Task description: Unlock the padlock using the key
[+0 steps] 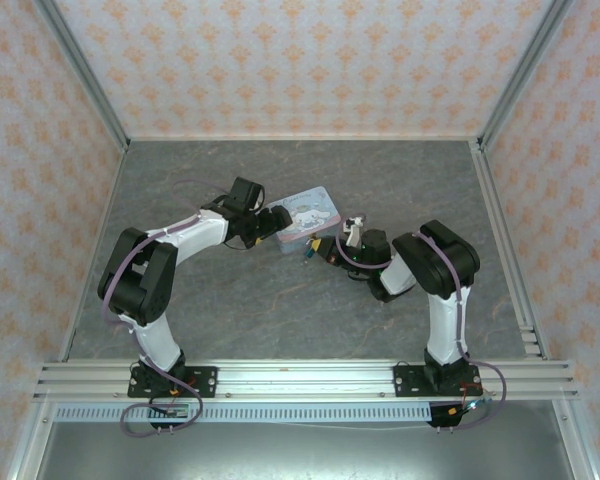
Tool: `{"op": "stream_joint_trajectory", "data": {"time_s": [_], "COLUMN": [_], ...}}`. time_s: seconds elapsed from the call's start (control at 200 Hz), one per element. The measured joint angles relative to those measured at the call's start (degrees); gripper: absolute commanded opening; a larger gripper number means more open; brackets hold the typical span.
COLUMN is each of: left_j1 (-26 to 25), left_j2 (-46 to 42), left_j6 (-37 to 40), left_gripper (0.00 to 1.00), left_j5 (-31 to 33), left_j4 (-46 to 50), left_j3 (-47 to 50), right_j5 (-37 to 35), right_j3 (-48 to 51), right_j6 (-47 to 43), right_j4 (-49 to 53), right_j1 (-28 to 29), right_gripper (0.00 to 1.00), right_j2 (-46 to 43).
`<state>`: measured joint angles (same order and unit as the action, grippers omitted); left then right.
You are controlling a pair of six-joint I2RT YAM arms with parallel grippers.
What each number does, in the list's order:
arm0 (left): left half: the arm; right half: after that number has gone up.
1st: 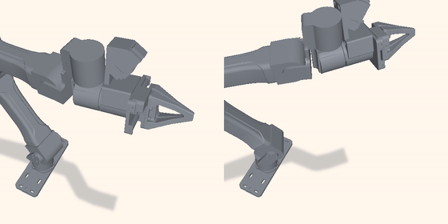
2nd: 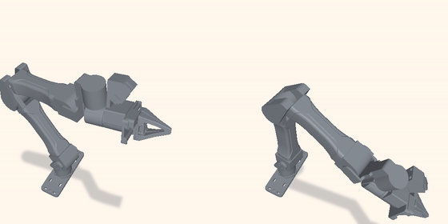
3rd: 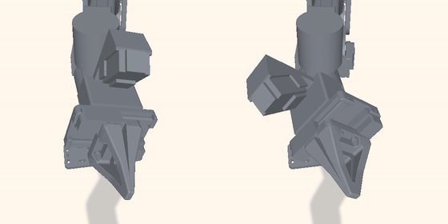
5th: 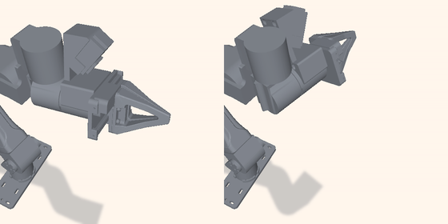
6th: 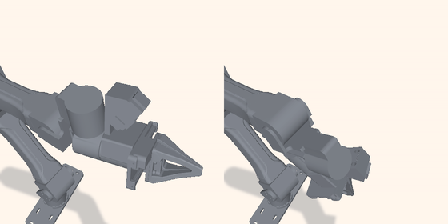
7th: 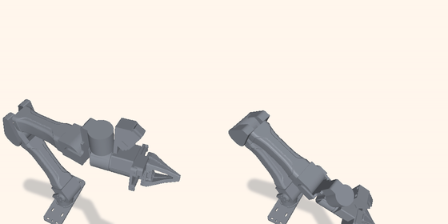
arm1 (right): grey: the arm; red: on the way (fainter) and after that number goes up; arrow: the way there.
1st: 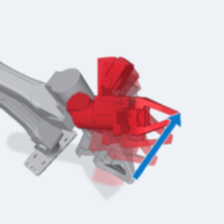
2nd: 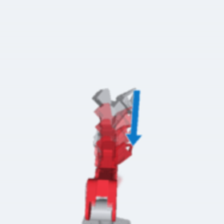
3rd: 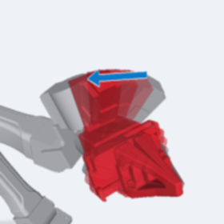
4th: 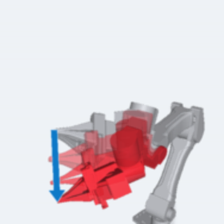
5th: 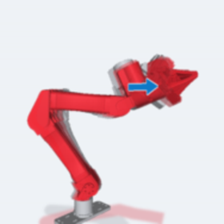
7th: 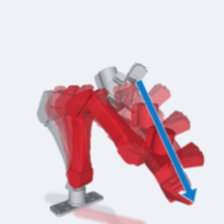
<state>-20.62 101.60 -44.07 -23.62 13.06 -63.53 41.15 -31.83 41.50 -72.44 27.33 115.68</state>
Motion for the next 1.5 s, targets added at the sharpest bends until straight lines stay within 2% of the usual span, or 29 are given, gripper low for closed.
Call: {"op": "stream_joint_trajectory", "data": {"time_s": [0.365,1.501], "left_j1": [0.00,0.00], "left_j2": [0.00,-1.84], "left_j6": [0.00,0.02], "left_gripper": [0.85,0.85], "left_j5": [0.02,0.04], "left_j4": [0.00,-0.42], "left_j3": [0.02,2.10], "right_j5": [-2.21,-10.71], "right_j3": [0.94,3.39], "right_j6": [0.66,8.46], "right_j4": [-0.22,-3.13], "right_j1": [0.00,-1.18], "right_gripper": [0.00,0.00], "right_j2": [-0.09,-1.36]}}
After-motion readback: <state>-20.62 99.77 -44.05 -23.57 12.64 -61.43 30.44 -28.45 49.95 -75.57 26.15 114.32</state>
